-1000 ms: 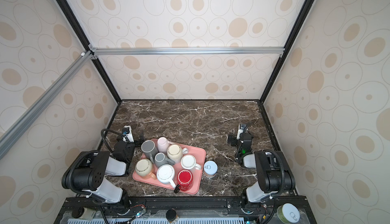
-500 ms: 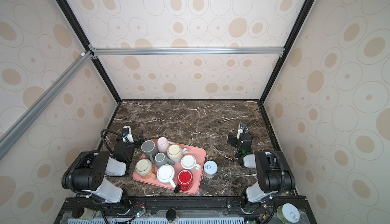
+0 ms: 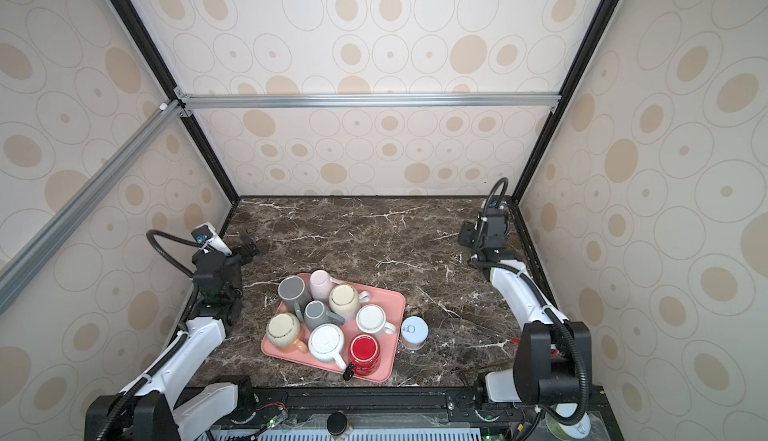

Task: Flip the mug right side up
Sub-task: 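Push the pink tray with both grippers toward the far corner of the table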

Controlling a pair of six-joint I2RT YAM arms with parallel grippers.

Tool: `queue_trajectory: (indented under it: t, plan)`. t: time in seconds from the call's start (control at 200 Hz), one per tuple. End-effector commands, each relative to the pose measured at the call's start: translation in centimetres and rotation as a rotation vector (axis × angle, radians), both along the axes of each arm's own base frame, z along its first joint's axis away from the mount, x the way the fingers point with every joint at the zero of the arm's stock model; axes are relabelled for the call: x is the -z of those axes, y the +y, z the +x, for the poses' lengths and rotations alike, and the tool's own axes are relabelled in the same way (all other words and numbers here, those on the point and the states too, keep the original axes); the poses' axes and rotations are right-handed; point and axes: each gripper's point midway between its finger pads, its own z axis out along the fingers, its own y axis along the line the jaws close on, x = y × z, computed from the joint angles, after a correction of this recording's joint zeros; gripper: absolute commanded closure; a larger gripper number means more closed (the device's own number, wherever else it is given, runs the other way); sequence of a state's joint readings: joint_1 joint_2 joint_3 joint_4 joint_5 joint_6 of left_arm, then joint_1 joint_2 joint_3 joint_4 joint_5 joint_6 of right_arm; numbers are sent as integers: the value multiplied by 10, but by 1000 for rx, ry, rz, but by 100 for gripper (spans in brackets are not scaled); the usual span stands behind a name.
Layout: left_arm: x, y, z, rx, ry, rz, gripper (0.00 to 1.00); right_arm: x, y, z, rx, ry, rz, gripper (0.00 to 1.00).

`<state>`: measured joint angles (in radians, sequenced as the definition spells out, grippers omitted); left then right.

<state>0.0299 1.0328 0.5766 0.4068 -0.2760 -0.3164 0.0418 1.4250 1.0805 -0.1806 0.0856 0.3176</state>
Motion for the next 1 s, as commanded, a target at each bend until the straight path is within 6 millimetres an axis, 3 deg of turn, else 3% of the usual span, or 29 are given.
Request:
queue_trajectory:
  t: [0.0,0.065,0.145,0.335,0.48,0.625,0.785,0.9,0.995]
  plan:
    - [80,-11,-24,52,425,-197,0,86,58,-89,-74,586,135,38]
    - [96,-17,-31,79,530,-286,0,97,89,-110,-157,666,120,37]
    - [116,-22,-40,112,637,-383,0,108,110,-132,-185,738,155,37]
    - [160,-28,-69,148,698,-655,0,132,133,-176,-223,867,233,37]
    - [184,-22,-90,63,747,-692,16,154,150,-198,-256,934,241,36]
    - [201,-27,-100,44,795,-735,32,165,172,-192,-289,948,271,36]
    - [215,-34,-110,30,802,-794,39,163,191,-171,-347,939,245,38]
    - [224,-43,-114,44,797,-854,55,171,203,-165,-381,982,207,48]
    - [228,-50,-117,61,804,-888,57,179,205,-163,-386,1024,165,55]
